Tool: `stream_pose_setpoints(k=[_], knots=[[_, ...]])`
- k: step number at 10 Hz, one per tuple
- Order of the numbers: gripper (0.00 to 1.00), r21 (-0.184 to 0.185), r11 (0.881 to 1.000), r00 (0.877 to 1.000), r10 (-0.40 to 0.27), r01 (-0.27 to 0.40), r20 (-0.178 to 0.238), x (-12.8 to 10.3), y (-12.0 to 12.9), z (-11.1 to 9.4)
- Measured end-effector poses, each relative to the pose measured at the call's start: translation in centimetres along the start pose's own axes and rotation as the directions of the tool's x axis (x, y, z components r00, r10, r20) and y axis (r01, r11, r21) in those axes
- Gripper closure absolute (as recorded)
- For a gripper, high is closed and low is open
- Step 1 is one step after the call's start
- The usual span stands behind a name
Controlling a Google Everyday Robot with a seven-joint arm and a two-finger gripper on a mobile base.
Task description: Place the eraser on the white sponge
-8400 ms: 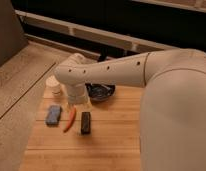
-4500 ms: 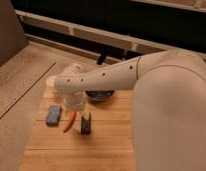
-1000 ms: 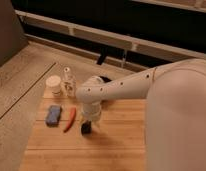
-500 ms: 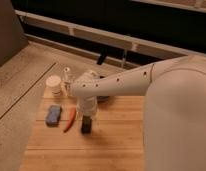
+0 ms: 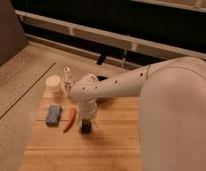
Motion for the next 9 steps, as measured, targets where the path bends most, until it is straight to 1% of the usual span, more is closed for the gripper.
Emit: stream_pose_setpoints(k=[1, 2, 5, 7, 8, 9], knots=[[0.35, 0.003, 1.000, 1.000, 0.006, -0.006, -0.015, -0.03, -0.27, 0.64], [0.39, 0.005, 1.000, 1.000, 0.004, -0.004, -0.026, -0.06, -0.44, 1.19], [0.64, -0.001, 1.000, 0.999, -0.019, 0.019, -0.037, -0.15, -0.29, 1.63], [0.87, -0.001, 0.999, 0.999, -0.037, 0.037, -0.024, -0.29, -0.08, 1.41], [0.95, 0.002, 0.999, 0.999, -0.041, 0.041, -0.020, -0.28, -0.20, 1.33], [0.99, 0.004, 0.999, 0.999, -0.042, 0.042, -0.017, -0.27, -0.34, 1.27]])
